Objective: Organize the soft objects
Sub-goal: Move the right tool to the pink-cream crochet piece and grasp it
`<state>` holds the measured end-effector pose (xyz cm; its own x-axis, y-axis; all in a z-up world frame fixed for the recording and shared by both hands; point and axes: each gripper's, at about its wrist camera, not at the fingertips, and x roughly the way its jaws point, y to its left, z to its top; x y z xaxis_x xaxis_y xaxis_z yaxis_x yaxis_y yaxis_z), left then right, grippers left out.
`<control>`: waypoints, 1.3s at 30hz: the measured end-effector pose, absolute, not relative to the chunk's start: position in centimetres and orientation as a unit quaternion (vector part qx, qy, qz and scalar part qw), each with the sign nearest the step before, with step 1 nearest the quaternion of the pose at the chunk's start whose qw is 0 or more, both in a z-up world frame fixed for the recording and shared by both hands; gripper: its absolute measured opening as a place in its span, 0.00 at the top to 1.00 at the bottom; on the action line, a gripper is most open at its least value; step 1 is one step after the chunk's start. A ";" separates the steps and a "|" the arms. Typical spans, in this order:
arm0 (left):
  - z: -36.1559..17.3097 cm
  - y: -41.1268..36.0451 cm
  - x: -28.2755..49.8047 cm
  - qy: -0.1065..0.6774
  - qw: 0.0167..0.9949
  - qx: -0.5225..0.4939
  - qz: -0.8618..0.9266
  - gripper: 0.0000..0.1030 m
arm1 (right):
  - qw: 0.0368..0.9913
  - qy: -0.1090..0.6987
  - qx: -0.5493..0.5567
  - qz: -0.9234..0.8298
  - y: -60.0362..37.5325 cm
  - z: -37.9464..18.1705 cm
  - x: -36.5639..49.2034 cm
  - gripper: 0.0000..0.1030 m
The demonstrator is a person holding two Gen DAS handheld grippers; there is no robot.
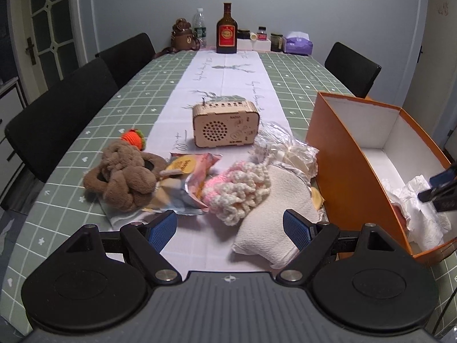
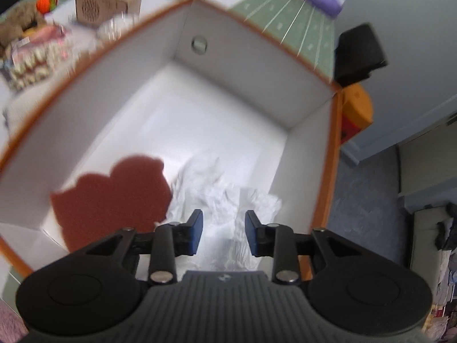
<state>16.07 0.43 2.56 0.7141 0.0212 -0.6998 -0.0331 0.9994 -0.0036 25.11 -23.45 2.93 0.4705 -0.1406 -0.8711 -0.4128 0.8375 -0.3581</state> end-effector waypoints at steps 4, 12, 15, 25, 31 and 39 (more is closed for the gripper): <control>3.7 1.9 14.5 0.362 0.932 -0.002 0.015 0.04 | 0.859 0.434 -0.260 0.083 -21.2 8.0 21.8 0.54; 4.5 5.9 11.3 0.341 0.939 -0.024 0.035 0.04 | 0.918 0.303 -0.200 0.161 -14.0 12.9 15.7 0.12; 4.4 7.1 9.7 0.326 0.944 -0.023 0.041 0.04 | 0.933 0.255 -0.186 0.172 -10.8 12.2 13.8 0.06; 1.9 9.8 7.7 0.317 0.946 -0.010 0.068 0.03 | 0.934 0.264 -0.196 0.137 -3.4 2.7 13.9 0.03; -0.2 10.8 9.8 0.336 0.940 -0.027 0.058 0.03 | 0.930 0.302 -0.156 0.138 -2.3 -1.1 16.6 0.03; -2.3 11.4 13.3 0.362 0.930 -0.017 0.067 0.03 | 0.926 0.307 -0.175 0.133 -0.7 -2.5 19.9 0.03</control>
